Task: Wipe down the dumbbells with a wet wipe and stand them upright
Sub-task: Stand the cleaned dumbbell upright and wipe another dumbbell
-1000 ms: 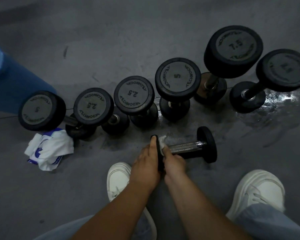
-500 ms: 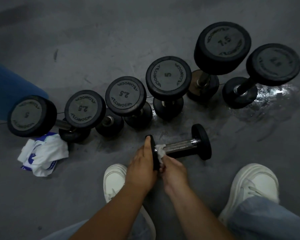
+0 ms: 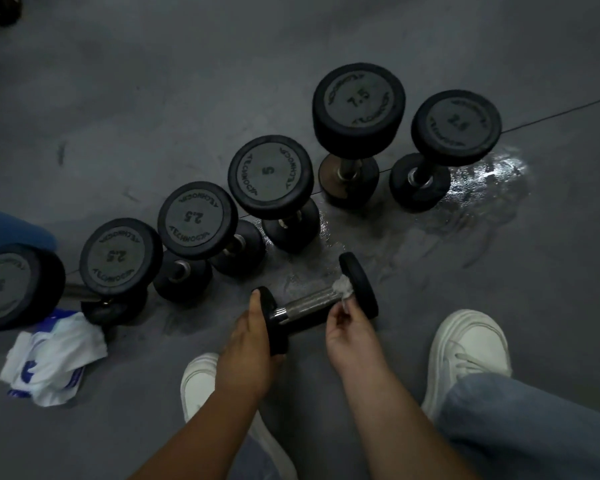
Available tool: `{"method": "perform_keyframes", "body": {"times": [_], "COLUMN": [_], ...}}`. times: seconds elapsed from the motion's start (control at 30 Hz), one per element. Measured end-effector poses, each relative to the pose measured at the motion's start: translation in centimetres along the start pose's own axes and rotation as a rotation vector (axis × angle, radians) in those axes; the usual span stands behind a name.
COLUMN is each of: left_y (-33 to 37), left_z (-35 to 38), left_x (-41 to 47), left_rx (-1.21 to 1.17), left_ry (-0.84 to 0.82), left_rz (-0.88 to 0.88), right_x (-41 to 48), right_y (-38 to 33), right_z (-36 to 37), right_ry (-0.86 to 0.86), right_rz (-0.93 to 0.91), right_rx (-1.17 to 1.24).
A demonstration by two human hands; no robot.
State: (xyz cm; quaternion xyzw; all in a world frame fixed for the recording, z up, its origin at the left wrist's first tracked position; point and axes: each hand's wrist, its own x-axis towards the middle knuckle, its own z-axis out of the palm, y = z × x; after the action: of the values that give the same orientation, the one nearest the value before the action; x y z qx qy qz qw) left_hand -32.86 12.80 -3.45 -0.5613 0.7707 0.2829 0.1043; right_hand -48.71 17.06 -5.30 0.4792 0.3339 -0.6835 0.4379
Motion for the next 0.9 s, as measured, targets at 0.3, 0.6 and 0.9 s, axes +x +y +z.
{"method": "perform_keyframes", "body": {"times": [0.3,0.6,0.9], "left_y": [2.2,2.1,2.5], "left_z": [-2.2,-1.3,-1.5], "left_x": [1.3,1.3,1.7], "left_rx": [0.496,0.400,0.453], "left_ry": [0.038,0.023,0.035], "left_rz": [0.005,-0.054,-0.056], "right_x": [-0.2,0.6,0.4], "right_y": [1.6,1.6,1.6], "right_z": [3.5,2.3,2.0], "right_ry": [0.133,0.091,0.081], "right_rz": [-0.151,-0.136,-0.128], "right_rx": [-0.273,-0.296,-0.264]}}
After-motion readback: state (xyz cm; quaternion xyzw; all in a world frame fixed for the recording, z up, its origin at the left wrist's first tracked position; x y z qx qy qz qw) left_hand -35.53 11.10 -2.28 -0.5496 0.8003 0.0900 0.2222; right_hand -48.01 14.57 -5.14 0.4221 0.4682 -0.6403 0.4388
